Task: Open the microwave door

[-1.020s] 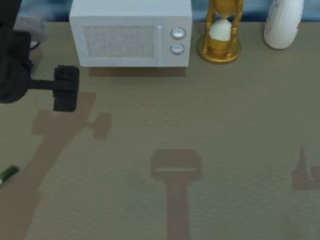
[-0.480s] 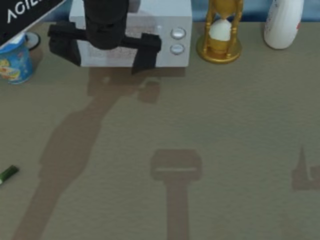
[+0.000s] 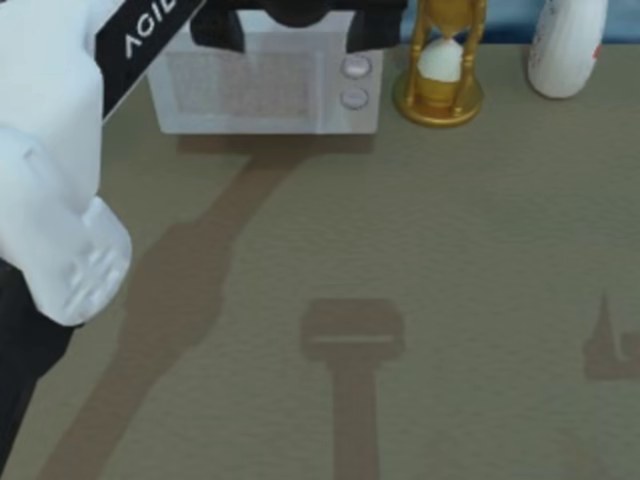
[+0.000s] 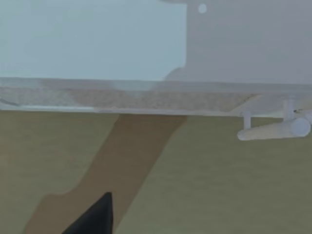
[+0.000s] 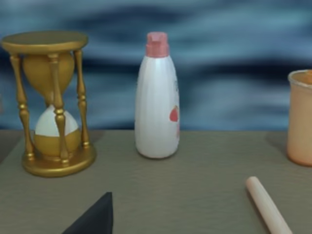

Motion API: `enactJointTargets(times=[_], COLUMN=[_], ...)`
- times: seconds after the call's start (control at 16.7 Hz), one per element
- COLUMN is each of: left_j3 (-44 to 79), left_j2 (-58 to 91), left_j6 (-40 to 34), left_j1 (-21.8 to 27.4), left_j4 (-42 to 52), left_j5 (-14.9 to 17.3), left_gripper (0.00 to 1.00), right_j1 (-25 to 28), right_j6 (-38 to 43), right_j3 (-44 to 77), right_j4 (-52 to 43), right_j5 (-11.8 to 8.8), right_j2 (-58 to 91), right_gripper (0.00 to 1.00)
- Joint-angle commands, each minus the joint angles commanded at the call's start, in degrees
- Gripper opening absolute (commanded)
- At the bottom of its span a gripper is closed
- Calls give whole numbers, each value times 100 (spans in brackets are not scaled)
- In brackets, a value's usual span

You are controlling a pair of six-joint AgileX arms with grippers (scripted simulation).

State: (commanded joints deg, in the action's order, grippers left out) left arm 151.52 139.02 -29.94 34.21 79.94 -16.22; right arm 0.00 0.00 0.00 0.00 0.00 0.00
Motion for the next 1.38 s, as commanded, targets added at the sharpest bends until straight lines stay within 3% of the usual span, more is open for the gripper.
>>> enactJointTargets(times=[0.54, 0.96, 1.26, 1.38], left_j3=[344, -499, -613, -613], left_j2=[109, 447, 504, 504], left_j6=[-111, 100, 128, 128], left_j1=[12, -191, -222, -222], left_j4=[-86, -1354, -1501, -1501], left_j5=[-33, 66, 80, 80], left_gripper=[100, 100, 100, 85], right_j1=[0, 0, 0, 0], right_j6=[0, 0, 0, 0], right_j3=[0, 0, 0, 0], right_j4=[0, 0, 0, 0], right_j5=[0, 0, 0, 0], right_j2=[0, 0, 0, 0], right_gripper=[100, 100, 100, 100])
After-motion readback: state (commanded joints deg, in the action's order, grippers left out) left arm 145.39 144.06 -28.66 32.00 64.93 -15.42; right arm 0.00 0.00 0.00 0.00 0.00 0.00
